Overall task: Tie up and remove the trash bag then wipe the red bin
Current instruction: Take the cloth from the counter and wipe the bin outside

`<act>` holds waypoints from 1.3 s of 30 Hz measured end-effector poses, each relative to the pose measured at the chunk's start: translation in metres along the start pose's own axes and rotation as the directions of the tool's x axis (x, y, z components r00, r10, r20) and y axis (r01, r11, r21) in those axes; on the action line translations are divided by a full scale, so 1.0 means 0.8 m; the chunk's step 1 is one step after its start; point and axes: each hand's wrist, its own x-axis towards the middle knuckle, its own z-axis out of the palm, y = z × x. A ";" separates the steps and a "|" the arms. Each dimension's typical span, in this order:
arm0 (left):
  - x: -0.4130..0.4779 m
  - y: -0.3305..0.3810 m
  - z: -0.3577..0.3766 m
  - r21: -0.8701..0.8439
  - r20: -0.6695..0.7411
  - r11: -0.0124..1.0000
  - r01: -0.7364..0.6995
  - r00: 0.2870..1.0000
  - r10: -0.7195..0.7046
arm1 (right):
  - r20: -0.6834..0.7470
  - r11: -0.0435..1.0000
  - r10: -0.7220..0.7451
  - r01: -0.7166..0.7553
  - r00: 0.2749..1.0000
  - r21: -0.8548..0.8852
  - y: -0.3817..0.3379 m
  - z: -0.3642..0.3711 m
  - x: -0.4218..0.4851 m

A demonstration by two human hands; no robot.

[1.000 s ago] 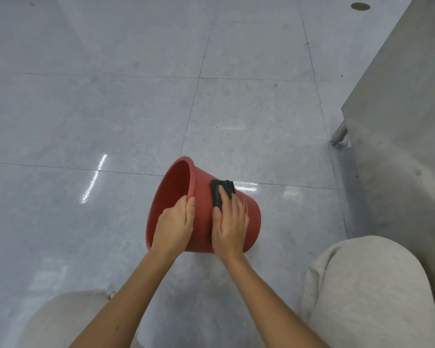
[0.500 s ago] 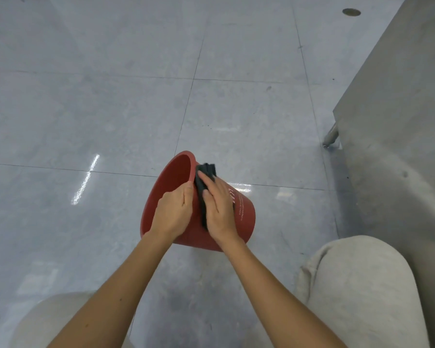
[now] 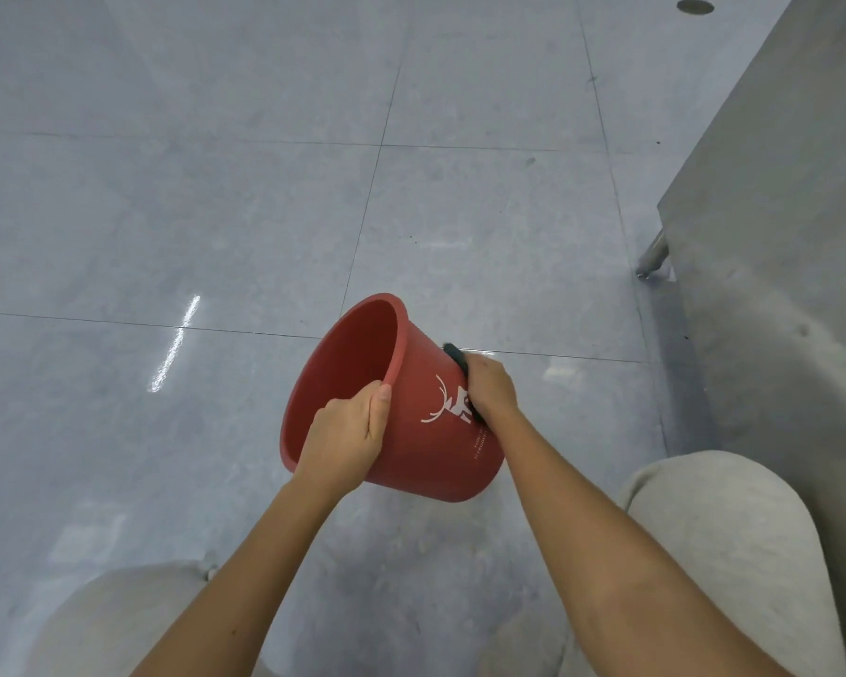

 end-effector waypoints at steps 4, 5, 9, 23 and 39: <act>0.009 0.002 0.002 0.009 0.007 1.000 -0.024 1.000 0.023 | -0.229 0.919 0.318 -0.241 0.920 0.312 0.046 0.026 -0.025; 0.013 0.001 0.004 0.004 -0.003 1.000 -0.003 1.000 0.003 | -0.294 0.902 0.344 -0.227 0.892 0.368 0.044 0.036 -0.034; 0.033 -0.004 0.006 -0.071 -0.048 0.984 0.163 0.985 -0.166 | -0.547 0.961 0.036 0.122 0.836 0.249 0.009 0.095 -0.101; 0.047 -0.046 -0.006 -0.314 -0.071 0.822 0.475 0.851 -0.520 | -0.239 0.965 -0.248 0.218 0.939 -0.146 -0.013 0.061 -0.029; -0.025 -0.058 0.012 -0.212 -0.256 0.947 0.243 0.921 -0.294 | -0.168 0.816 -0.577 0.574 0.799 -0.071 -0.051 0.093 -0.109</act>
